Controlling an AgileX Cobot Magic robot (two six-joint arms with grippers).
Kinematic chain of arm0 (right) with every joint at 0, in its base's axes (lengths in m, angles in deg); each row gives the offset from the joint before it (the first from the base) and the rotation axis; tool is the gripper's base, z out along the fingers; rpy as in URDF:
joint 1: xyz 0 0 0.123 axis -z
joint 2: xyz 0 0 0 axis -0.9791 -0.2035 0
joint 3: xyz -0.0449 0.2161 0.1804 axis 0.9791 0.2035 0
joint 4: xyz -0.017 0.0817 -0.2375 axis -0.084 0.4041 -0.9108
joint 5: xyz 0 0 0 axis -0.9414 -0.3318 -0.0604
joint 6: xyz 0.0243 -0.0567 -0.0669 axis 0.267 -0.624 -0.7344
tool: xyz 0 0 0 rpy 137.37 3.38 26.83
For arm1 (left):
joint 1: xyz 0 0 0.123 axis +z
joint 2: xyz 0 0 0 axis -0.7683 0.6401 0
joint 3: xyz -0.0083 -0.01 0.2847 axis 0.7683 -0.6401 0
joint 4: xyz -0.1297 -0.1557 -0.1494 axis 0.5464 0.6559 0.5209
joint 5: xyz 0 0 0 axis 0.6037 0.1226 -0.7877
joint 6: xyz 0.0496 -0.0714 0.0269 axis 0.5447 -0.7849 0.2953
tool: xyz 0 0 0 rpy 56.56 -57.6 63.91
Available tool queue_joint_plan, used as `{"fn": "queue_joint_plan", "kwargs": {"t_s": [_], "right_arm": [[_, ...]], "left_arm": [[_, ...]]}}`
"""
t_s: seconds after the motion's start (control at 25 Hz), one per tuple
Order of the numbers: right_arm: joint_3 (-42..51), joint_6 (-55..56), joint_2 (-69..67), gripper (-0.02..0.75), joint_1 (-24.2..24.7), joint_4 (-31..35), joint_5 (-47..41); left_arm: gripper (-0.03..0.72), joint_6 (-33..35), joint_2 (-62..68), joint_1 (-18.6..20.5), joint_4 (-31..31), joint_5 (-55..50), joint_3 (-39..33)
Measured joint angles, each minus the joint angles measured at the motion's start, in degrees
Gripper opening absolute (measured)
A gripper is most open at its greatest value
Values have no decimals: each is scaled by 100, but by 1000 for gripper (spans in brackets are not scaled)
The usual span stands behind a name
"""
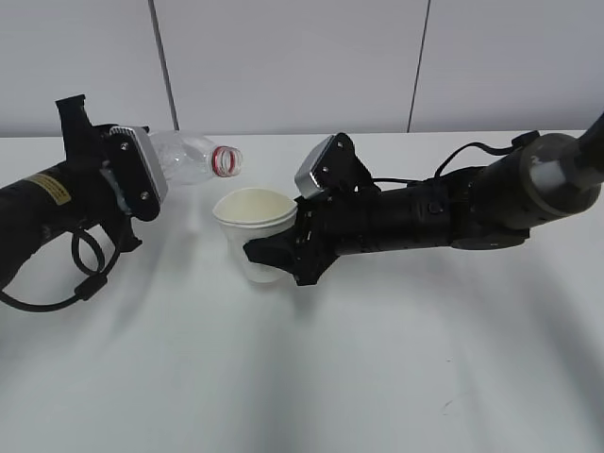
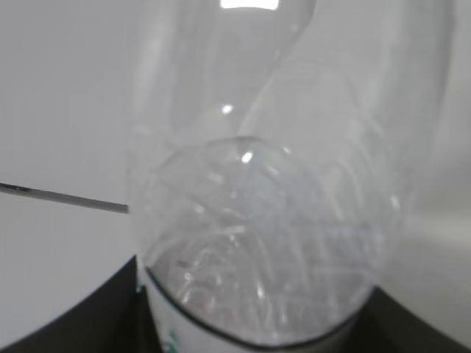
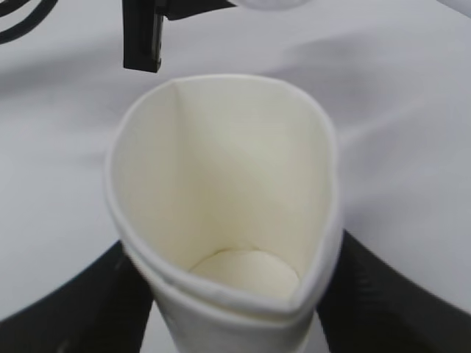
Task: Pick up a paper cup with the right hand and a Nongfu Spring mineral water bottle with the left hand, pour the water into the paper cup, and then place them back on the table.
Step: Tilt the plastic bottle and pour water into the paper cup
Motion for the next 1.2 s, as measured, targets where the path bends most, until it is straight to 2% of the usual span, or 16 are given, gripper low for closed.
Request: {"fn": "queue_joint_plan", "kwargs": {"t_s": [0.56,1.2], "right_arm": [[0,-8,0,476,0,-35,61],[0,-8,0,475,0,-46,97]], "left_arm": [[386,911,0,0,218,246,-1],[386,1300,0,-7,228,332,-1]]}}
